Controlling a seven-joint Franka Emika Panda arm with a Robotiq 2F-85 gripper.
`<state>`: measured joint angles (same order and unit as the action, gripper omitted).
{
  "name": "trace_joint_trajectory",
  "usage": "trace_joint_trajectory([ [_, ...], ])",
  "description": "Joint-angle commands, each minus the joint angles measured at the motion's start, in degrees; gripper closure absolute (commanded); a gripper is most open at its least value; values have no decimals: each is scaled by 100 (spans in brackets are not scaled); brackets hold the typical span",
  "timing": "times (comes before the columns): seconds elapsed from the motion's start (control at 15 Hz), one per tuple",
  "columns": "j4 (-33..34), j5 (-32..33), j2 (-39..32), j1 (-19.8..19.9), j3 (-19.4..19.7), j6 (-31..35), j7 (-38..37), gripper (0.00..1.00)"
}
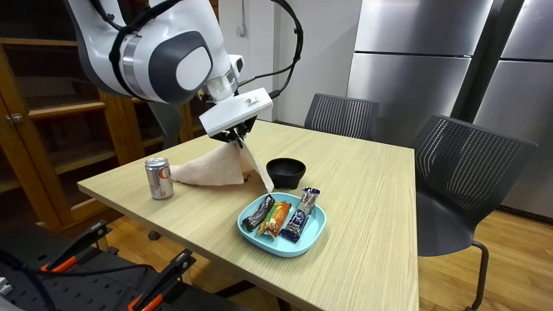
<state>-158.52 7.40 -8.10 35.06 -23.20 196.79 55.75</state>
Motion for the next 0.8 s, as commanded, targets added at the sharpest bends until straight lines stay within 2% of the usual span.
trace_joint_trajectory([
  [0.0,-183,147,364,156,-97,193,-276,99],
  [0.2,-214,269,619,230,-171,109,-499,99],
  [0.73,-139,535,891,234,-14,108,-919,99],
])
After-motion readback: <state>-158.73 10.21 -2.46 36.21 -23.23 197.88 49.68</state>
